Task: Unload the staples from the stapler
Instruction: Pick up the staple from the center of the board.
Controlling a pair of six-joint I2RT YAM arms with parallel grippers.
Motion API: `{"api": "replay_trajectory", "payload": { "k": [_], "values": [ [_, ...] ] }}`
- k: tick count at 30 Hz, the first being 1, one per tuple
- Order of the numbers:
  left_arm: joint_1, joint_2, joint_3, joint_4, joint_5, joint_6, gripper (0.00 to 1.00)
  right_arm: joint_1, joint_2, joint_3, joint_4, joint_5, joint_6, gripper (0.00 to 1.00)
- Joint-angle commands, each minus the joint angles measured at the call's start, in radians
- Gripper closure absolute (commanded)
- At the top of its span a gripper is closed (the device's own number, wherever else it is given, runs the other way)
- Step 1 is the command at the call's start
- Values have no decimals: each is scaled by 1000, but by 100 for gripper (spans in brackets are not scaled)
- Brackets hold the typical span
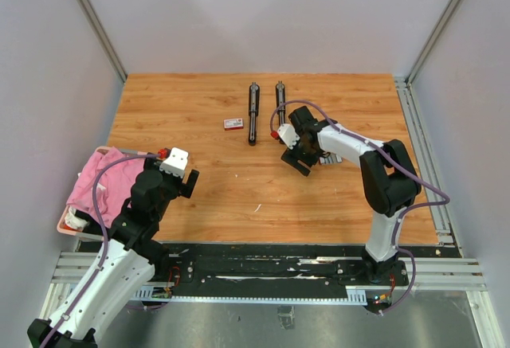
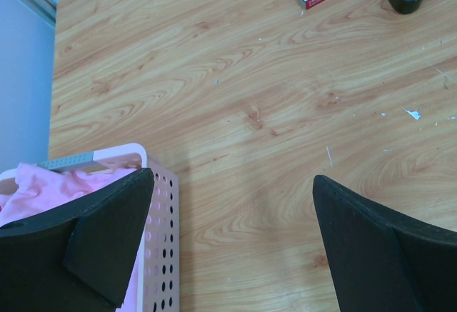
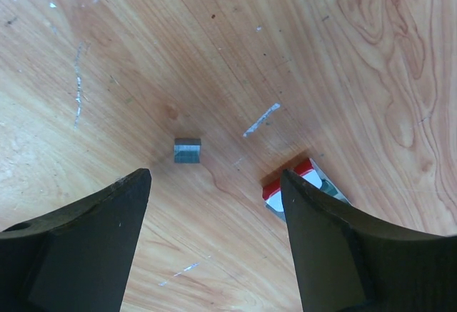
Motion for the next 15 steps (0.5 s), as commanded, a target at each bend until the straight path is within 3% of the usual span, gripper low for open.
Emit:
{"api": "replay_trajectory", "payload": {
  "k": [1, 15],
  "values": [
    [5, -12, -8, 30, 4, 9, 2, 11, 16, 5, -11, 64, -8, 25],
    [6, -13, -9, 30, 3, 8, 2, 11, 35, -2, 39, 98, 25, 25]
  ]
}}
